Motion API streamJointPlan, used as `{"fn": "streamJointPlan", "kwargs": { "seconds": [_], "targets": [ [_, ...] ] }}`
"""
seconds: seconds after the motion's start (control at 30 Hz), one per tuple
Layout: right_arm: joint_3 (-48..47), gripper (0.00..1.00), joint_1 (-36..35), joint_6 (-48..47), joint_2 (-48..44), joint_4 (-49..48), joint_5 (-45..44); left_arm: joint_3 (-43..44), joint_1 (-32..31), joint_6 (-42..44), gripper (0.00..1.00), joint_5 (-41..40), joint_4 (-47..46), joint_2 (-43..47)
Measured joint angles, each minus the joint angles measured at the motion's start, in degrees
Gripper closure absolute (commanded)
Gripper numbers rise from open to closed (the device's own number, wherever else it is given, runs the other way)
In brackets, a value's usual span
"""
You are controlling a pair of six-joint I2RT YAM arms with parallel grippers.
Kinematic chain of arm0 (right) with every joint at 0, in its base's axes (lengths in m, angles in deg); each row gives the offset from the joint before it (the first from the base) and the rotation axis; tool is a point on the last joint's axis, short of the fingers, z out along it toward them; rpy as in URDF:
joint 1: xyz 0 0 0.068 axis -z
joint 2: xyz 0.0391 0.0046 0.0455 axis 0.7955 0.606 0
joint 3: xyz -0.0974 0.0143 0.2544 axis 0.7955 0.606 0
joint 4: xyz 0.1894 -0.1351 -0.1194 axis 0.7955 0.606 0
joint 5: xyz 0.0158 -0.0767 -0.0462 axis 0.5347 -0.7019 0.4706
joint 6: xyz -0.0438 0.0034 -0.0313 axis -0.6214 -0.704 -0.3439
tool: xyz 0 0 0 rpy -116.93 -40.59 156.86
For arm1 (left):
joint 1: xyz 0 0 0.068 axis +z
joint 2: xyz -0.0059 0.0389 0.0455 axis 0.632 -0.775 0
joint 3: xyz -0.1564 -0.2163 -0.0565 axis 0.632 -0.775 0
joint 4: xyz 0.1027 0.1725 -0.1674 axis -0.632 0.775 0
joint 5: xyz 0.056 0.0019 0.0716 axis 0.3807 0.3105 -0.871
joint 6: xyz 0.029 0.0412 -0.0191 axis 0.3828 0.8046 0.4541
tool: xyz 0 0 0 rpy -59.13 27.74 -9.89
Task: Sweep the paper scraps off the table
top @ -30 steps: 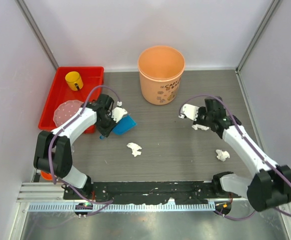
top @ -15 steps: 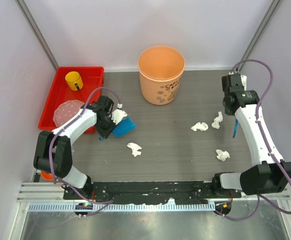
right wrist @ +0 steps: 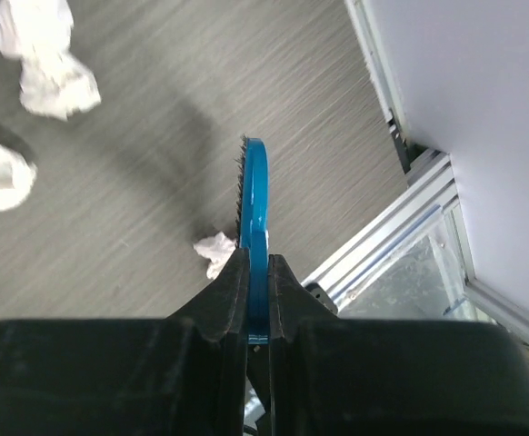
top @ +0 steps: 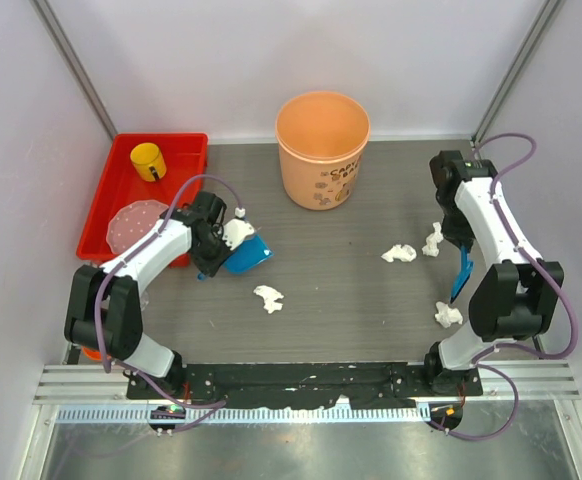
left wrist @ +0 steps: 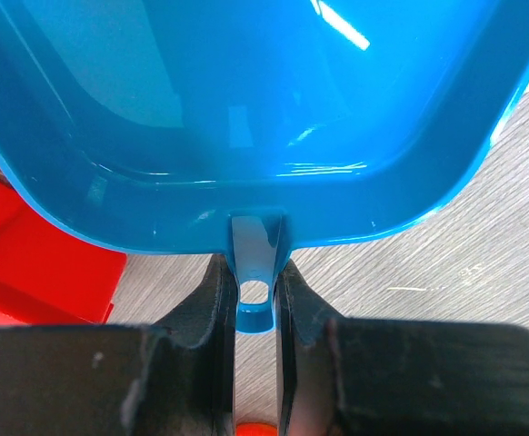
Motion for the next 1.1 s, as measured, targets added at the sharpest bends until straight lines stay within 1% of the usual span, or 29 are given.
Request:
{"fn": "streamJointPlan", "kwargs": {
  "seconds": [0.1, 0.3, 0.4, 0.5, 0.57, 0.67, 0.77, 0.93, 1.0, 1.1],
  "targets": [
    [-2.5, 0.99, -0.3, 1.7, -0.1, -0.1, -2.6, 0.0, 0.0, 0.1, 1.0, 0.5, 0.0, 0.0],
    [-2.2, 0.99, -2.0, 3.5, -0.1, 0.0, -5.1, 0.0, 0.0, 0.7, 1.0, 0.5, 0.0, 0.0],
    [3.7, 0.99, -2.5, 3.8, 0.3, -1.0, -3.3, 0.0, 0.0, 1.2, 1.0, 0.8, 0.0, 0.0],
    [11.8, 0.99, -3.7, 4.7, 5.2, -0.1, -2.6, 0.0, 0.0, 1.6, 1.0, 1.1, 0.2, -0.2],
    [12.7, 0.99, -4.8, 4.9, 8.9, 1.0, -1.8, 0.0, 0.0, 1.7, 1.0, 1.1, 0.2, -0.4],
    [9.9, 0.99, -8.3, 5.5, 8.5, 1.6, 0.2, 0.0, 0.0, 1.8, 1.0, 1.1, 0.3, -0.7],
    [7.1, 0.99, -13.1, 6.1, 5.2, -4.6, 4.9, 0.1, 0.0, 1.8, 1.0, 1.2, 0.5, -1.1],
    [8.0, 0.99, -19.9, 9.0, -0.2, -19.1, 15.2, 0.2, 0.0, 1.7, 1.0, 1.5, 1.0, -1.4],
    [7.3, 0.99, -21.8, 9.9, -0.1, -23.3, 17.7, 0.2, 0.0, 1.7, 1.0, 1.5, 1.3, -1.4],
    [3.5, 0.99, -24.4, 10.8, 2.2, -27.2, 21.0, 0.2, 0.0, 1.7, 1.0, 1.4, 1.6, -1.4]
  ]
}}
